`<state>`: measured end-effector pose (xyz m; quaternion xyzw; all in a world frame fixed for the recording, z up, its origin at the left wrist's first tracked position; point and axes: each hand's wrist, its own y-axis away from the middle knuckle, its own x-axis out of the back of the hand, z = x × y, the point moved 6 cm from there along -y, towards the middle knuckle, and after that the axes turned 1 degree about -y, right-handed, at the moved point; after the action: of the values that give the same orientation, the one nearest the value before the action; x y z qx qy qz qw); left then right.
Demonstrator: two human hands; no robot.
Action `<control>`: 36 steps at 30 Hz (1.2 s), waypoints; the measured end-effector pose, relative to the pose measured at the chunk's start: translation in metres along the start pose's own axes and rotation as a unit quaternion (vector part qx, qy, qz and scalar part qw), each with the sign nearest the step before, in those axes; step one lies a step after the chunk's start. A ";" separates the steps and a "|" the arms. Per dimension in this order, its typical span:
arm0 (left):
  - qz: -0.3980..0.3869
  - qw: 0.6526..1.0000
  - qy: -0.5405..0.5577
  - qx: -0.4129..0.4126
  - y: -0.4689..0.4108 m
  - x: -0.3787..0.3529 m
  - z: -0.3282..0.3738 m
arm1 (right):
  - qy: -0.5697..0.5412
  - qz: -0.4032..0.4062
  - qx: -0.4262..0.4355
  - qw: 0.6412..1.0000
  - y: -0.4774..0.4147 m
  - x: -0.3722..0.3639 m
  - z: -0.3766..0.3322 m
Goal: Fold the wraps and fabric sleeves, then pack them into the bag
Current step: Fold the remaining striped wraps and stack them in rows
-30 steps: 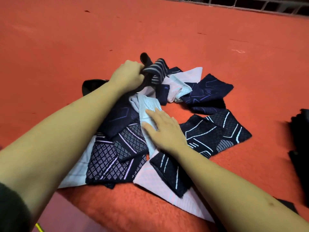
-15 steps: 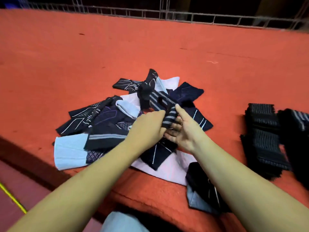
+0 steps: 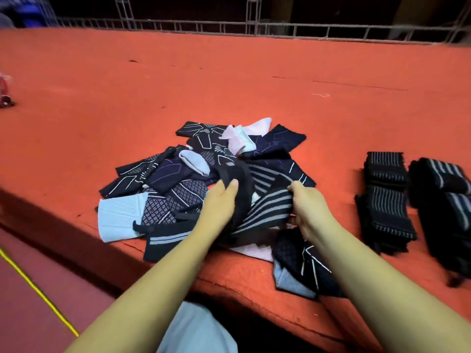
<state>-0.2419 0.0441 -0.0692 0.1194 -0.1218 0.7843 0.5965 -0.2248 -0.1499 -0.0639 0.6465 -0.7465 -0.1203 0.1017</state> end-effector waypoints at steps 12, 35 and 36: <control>0.128 0.988 0.002 0.089 -0.023 0.063 -0.052 | -0.236 0.018 0.075 0.969 0.028 0.069 -0.024; -0.106 0.918 -0.343 -0.171 0.005 -0.051 -0.038 | 0.046 0.074 0.061 0.994 0.054 0.141 0.042; -0.100 0.925 -0.329 -0.158 0.005 -0.052 -0.038 | 0.065 0.087 0.064 0.992 0.057 0.148 0.046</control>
<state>-0.2347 0.0079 -0.1225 0.2863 -0.4214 0.6073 0.6096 -0.3141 -0.2863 -0.0905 0.5904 -0.7981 -0.0203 0.1187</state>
